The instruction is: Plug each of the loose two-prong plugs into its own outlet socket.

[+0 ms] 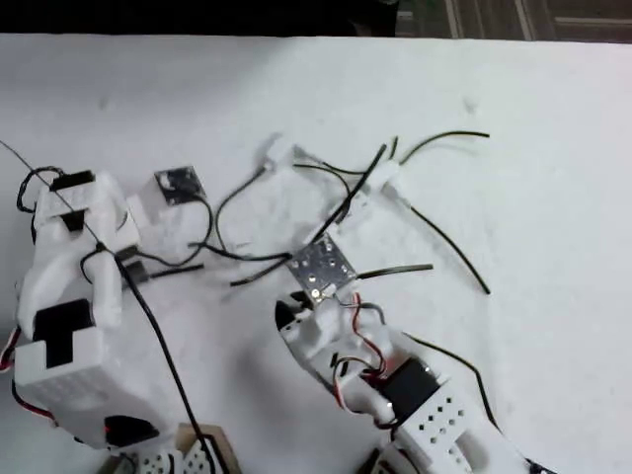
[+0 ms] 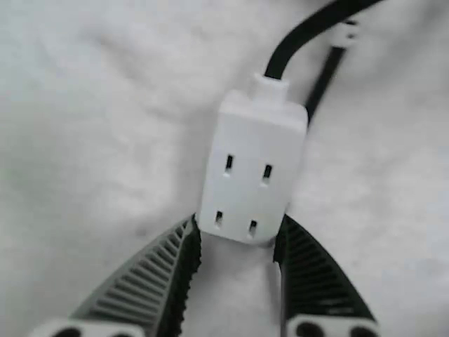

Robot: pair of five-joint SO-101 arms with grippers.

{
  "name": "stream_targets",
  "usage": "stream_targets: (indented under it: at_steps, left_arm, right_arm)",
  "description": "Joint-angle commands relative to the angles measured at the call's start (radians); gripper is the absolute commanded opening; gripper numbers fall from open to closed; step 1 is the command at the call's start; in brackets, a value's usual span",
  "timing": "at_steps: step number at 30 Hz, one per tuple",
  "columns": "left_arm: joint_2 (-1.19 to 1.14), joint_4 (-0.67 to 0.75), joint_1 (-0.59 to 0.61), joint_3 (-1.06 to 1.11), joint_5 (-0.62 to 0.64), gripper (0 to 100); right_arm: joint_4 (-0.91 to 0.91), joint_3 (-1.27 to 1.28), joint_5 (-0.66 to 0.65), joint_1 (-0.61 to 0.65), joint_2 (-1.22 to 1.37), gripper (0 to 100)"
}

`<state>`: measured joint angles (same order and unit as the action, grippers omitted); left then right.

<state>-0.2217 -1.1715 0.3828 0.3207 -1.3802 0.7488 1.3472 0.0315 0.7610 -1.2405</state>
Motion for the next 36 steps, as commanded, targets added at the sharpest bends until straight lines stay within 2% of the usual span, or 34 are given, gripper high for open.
stream_targets:
  at_steps: [1, 3, 5, 9, 16, 21, 25, 28, 32, 36]
  left_arm:
    - [0.131, -0.081, -0.019, -0.014, -0.011, 20]
    - [0.163, -0.057, -0.007, -0.012, 0.029, 31]
    - [0.174, -0.012, -0.007, -0.008, 0.100, 36]
    - [0.174, 0.104, -0.022, -0.005, 0.133, 36]
    - [0.053, 0.144, -0.085, -0.015, 0.132, 36]
    - [-0.062, 0.215, -0.101, -0.017, 0.057, 36]
    - [-0.084, 0.229, -0.101, -0.017, 0.049, 27]
    - [-0.082, 0.178, -0.102, -0.040, 0.049, 16]
    - [-0.082, -0.011, -0.110, -0.140, 0.048, 2]
    - [-0.082, -0.275, -0.131, -0.288, 0.052, 2]
  right_arm:
    - [0.002, -0.005, -0.011, -0.004, -0.010, 1.7]
    - [0.002, -0.005, -0.011, -0.004, -0.010, 1.7]
    - [0.004, -0.005, -0.011, -0.004, -0.010, 1.7]
    - [-0.001, 0.008, -0.011, -0.004, -0.012, 1.7]
    - [-0.002, 0.009, -0.011, -0.004, -0.012, 1.7]
    - [-0.002, 0.011, -0.011, -0.004, -0.012, 1.7]
    - [-0.002, 0.011, -0.011, -0.004, -0.012, 1.7]
    - [-0.002, 0.011, -0.011, -0.004, -0.012, 1.7]
    - [-0.002, 0.011, -0.034, -0.004, -0.012, 1.7]
    - [-0.002, 0.011, -0.035, -0.004, -0.019, 1.7]
